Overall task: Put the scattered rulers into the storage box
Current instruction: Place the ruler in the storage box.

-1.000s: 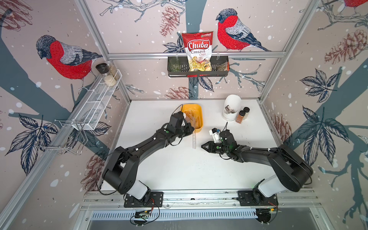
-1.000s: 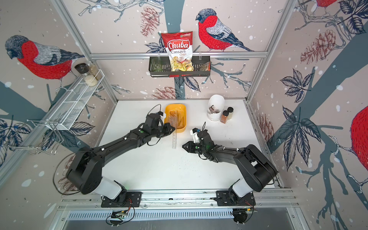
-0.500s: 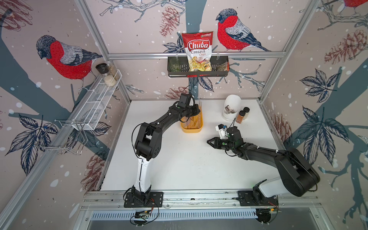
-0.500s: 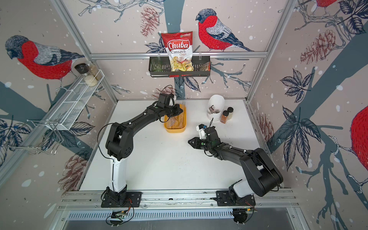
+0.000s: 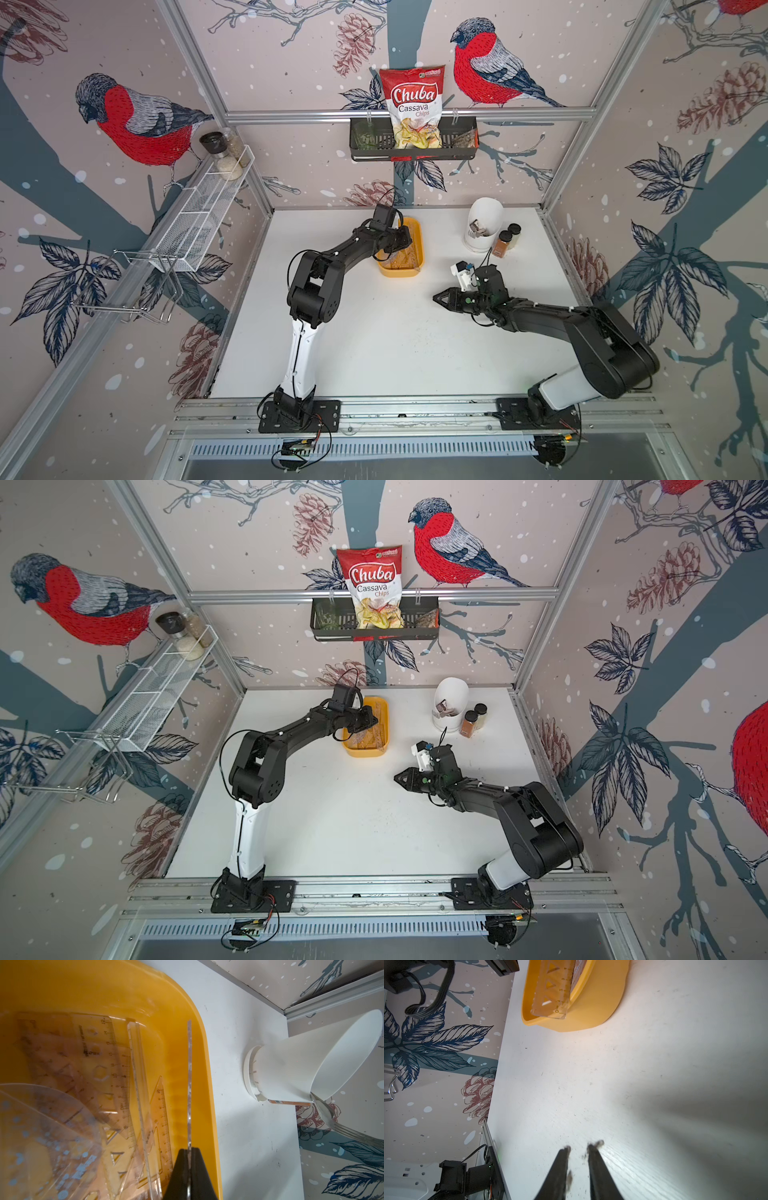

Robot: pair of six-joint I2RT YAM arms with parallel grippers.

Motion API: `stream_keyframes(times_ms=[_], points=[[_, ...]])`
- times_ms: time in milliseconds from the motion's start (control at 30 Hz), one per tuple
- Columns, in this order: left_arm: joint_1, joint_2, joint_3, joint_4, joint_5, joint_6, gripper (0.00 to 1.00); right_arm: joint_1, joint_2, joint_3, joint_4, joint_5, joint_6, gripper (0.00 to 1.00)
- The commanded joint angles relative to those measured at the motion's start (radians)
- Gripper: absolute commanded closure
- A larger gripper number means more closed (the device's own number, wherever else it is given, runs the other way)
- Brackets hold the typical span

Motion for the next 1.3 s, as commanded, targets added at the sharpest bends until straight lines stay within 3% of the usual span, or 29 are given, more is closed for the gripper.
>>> stream_keyframes(times_ms=[0, 433, 1100, 1133, 1167, 1267], points=[[0.007, 0.010, -0.010, 0.049, -0.015, -0.010, 1.00, -0.001, 0.008, 0.007, 0.032, -0.022, -0.011, 0.75], [0.042, 0.011, 0.066, 0.040, 0.038, -0.011, 1.00, 0.000, 0.024, 0.015, 0.039, -0.044, -0.009, 0.75], [0.033, 0.065, 0.003, 0.063, 0.021, -0.004, 1.00, -0.015, 0.000, 0.010, 0.013, -0.039, -0.028, 0.75], [0.033, 0.060, -0.007, 0.065, 0.019, -0.005, 0.93, -0.019, -0.003, 0.013, 0.007, -0.037, -0.032, 0.74], [0.033, 0.055, -0.019, 0.065, 0.016, -0.004, 0.79, -0.025, -0.008, 0.017, -0.003, -0.032, -0.038, 0.70], [0.030, 0.003, -0.073, 0.077, -0.007, 0.005, 0.43, -0.050, -0.035, 0.037, -0.059, -0.003, -0.074, 0.50]])
